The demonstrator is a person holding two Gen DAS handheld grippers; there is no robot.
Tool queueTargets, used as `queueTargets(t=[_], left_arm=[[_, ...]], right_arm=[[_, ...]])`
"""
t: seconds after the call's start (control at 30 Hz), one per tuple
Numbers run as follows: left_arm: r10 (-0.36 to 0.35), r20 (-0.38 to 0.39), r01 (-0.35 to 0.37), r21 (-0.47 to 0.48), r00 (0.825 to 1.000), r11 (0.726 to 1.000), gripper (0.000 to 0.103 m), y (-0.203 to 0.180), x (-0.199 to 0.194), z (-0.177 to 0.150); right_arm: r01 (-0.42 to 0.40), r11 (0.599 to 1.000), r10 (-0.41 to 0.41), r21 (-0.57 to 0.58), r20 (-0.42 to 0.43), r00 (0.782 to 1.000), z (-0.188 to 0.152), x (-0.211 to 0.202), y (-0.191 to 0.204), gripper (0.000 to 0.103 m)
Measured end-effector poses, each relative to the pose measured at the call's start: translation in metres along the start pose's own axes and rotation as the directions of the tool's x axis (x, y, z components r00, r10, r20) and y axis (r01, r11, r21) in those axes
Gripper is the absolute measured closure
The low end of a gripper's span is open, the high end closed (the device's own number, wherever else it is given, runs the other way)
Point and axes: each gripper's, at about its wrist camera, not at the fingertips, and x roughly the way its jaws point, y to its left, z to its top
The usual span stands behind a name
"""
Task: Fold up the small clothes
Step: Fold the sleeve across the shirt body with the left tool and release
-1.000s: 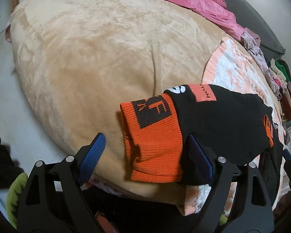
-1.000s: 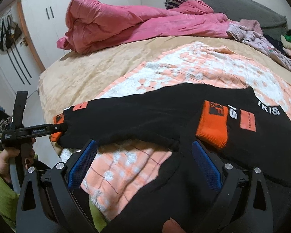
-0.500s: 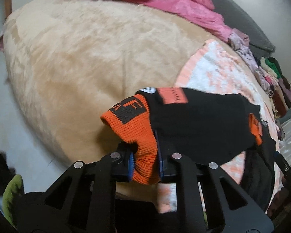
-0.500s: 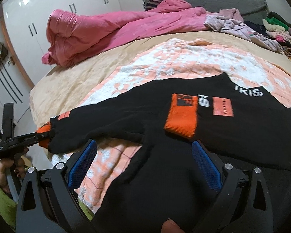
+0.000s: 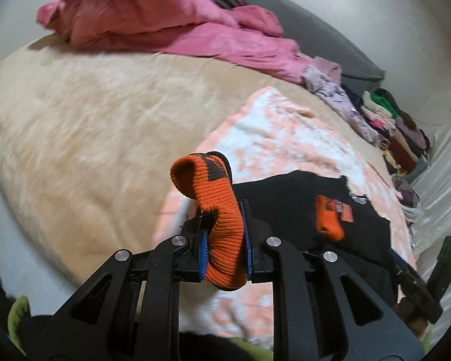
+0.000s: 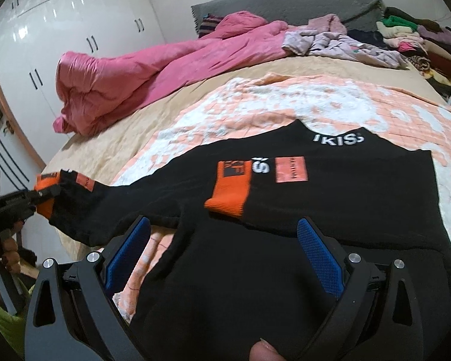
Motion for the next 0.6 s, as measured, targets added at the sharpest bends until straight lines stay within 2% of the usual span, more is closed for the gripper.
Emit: queueTargets(t=[0.33,0.6], left_arm=[[-0.136,0.027,0.133,0.101,0.99,0.986,0.093,-0.091,0.008,0.031],[-0.222,0.007,0.218,0.176,0.975,0.96,0.093,-0.161,0.022,0.036]], right_arm=[[0.029,0.995,-0.033,0.091,0.043,0.999,-0.008,-0.03,-0.046,0.006],[0.063,0.985,-0.077,0.162,0.079,0.994,-0.012,-0.051,-0.086,0.006]])
